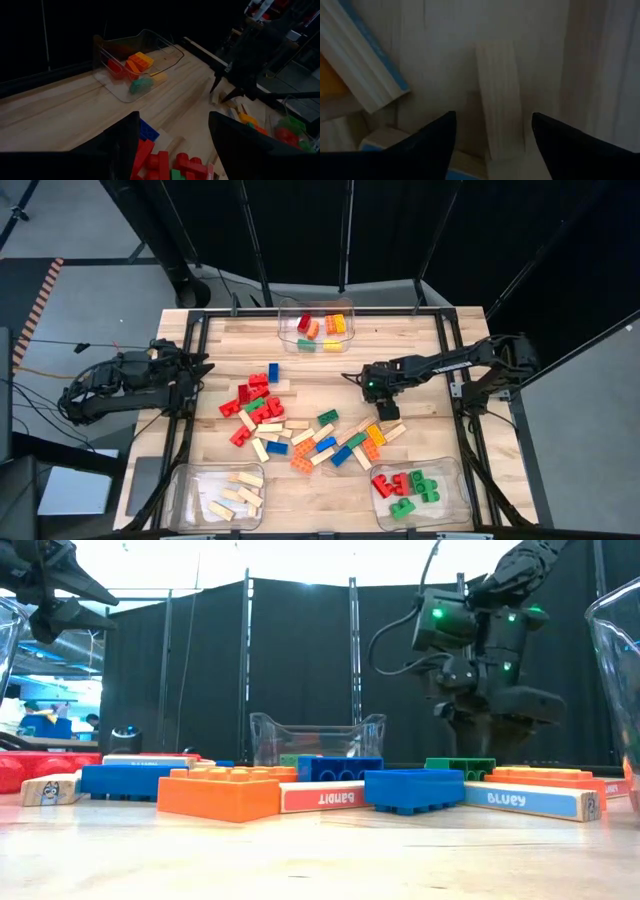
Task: Sort blocks by size
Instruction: Put the white block into the bottom left transparent bin
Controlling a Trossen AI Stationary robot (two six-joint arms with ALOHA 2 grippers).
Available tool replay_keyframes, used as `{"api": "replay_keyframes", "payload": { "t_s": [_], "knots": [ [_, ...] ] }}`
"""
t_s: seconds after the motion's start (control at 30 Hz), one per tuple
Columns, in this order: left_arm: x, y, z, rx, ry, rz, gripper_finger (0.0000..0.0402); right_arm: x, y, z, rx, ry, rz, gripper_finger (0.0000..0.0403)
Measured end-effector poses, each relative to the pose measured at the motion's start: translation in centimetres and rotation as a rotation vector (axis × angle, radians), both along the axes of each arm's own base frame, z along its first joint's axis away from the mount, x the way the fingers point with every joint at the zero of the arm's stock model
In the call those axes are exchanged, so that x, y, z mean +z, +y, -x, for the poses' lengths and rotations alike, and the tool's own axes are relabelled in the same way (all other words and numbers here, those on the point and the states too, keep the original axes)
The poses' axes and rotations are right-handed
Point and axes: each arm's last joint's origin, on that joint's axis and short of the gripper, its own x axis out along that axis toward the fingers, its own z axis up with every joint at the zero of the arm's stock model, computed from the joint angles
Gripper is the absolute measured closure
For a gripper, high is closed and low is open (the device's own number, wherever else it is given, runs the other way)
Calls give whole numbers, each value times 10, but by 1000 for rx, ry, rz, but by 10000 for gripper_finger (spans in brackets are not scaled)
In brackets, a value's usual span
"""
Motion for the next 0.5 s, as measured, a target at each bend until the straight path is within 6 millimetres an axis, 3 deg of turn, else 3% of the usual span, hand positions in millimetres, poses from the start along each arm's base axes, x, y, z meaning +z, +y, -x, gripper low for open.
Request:
{"api": "replay_keyframes", "payload": {
  "t_s": [0.2, 0.33, 0.5],
  "knots": [
    [0, 0, 0, 4, 0, 0, 156, -16, 0, -11, 11, 85, -34, 199],
    [0, 0, 0, 15, -2, 1, 156, -15, 1, -24, 19, 167, -21, 278],
    [0, 0, 0, 17, -1, 5, 156, 0, -2, -38, -15, 186, -2, 285]
  ]
}}
